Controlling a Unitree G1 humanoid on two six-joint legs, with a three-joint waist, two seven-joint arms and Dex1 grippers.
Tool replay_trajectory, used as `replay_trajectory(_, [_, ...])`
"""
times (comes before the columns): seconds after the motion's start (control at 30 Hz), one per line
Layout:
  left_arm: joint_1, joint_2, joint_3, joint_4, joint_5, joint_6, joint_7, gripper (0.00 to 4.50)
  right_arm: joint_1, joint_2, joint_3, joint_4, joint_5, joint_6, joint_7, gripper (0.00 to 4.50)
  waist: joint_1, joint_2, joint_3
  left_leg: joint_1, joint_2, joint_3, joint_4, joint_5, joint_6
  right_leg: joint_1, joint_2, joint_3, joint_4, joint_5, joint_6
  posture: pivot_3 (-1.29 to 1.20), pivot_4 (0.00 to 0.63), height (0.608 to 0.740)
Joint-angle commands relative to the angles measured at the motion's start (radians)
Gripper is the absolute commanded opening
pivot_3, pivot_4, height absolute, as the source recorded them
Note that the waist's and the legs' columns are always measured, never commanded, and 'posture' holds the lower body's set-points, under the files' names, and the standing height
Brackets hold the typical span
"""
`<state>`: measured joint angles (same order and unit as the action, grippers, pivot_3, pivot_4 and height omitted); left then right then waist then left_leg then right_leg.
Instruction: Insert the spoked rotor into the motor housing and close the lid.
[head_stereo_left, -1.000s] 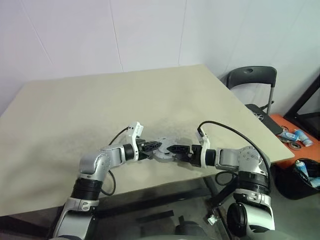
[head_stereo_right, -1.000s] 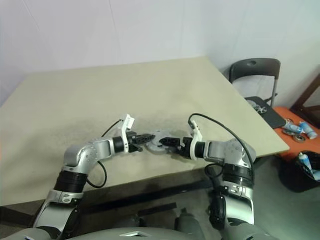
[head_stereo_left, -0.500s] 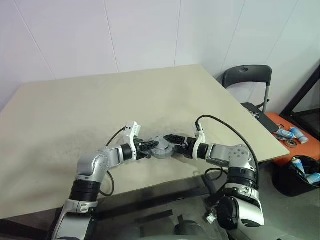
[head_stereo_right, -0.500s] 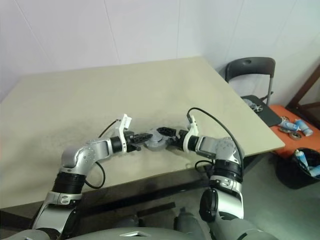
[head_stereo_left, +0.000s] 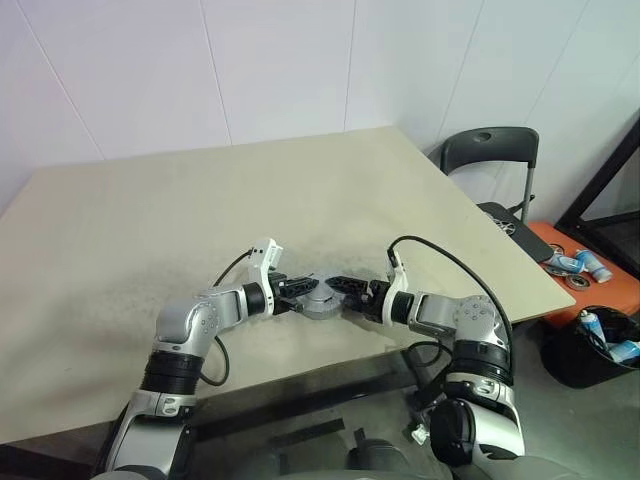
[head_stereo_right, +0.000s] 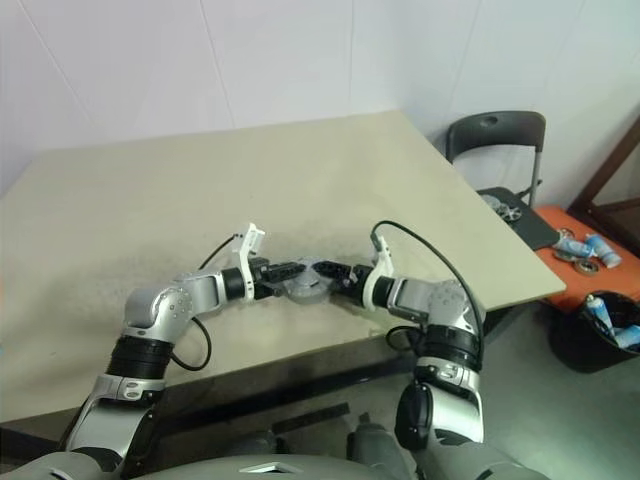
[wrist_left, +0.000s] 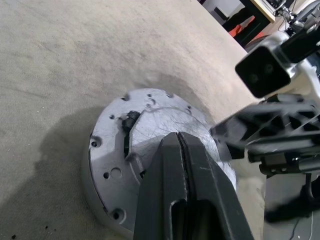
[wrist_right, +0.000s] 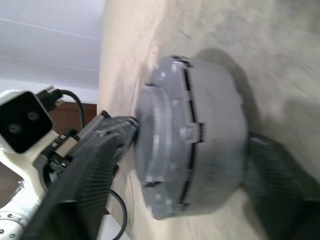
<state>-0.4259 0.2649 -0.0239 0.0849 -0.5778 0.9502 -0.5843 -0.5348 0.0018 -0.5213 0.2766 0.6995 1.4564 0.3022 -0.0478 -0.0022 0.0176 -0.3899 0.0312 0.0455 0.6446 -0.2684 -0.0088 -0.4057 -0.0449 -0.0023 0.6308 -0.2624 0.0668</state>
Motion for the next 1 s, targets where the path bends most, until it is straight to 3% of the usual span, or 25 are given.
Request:
replay_trajectory(0.03, [0.044,-0.004,-0.038,0.028,0.042,0.035,0.036,0.00,-0.027,0.037,0.028,-0.051,0.077,0.032,0.045,2.33,-0.002,0.000,0.000,0.000,0.000,0.000,0.000,0.000,0.000,0.000,0.000,0.000,0.000,0.000,0.000,0.00,0.000,0.740])
replay_trajectory(0.1, [0.054,-0.007,-0.038,0.015,0.042,0.037,0.041,0.00,-0.026,0.045,0.034,-0.056,0.081,0.036,0.041,1.82,-0.002,0.000,0.000,0.001,0.000,0.000,0.000,0.000,0.000,0.001,0.000,0.000,0.000,0.000,0.000,0.00,0.000,0.740])
replay_trajectory(0.23, [0.066,-0.009,-0.034,-0.003,0.039,0.043,0.050,0.00,-0.019,0.050,0.041,-0.066,0.087,0.044,0.046,1.26,-0.007,0.000,0.000,0.001,0.000,0.000,0.000,0.000,0.000,0.001,0.000,0.001,0.000,0.000,0.000,0.00,0.000,0.740])
replay_trajectory(0.7, [0.049,-0.009,0.000,0.009,0.025,0.050,0.049,0.00,-0.008,0.074,0.046,-0.040,0.068,-0.002,0.035,1.26,-0.022,0.000,0.000,0.001,0.000,0.000,0.000,0.000,0.000,0.001,0.000,0.001,0.000,0.000,0.000,0.00,0.000,0.740])
replay_trajectory(0.77, [0.034,-0.008,0.035,-0.003,0.003,0.048,0.045,0.00,-0.008,0.076,0.050,-0.031,0.059,-0.014,0.028,1.26,-0.023,0.000,0.000,0.001,0.000,0.000,0.000,0.000,0.000,0.001,0.001,0.001,0.000,0.000,0.000,0.00,0.000,0.740])
replay_trajectory(1.0, [-0.075,-0.019,0.354,-0.095,-0.282,0.130,0.078,0.00,-0.014,0.085,0.014,0.009,0.068,-0.072,0.019,1.26,-0.024,-0.005,0.010,-0.001,0.001,-0.001,0.000,0.000,0.000,-0.003,0.003,0.002,0.002,0.001,0.001,0.00,0.000,0.740])
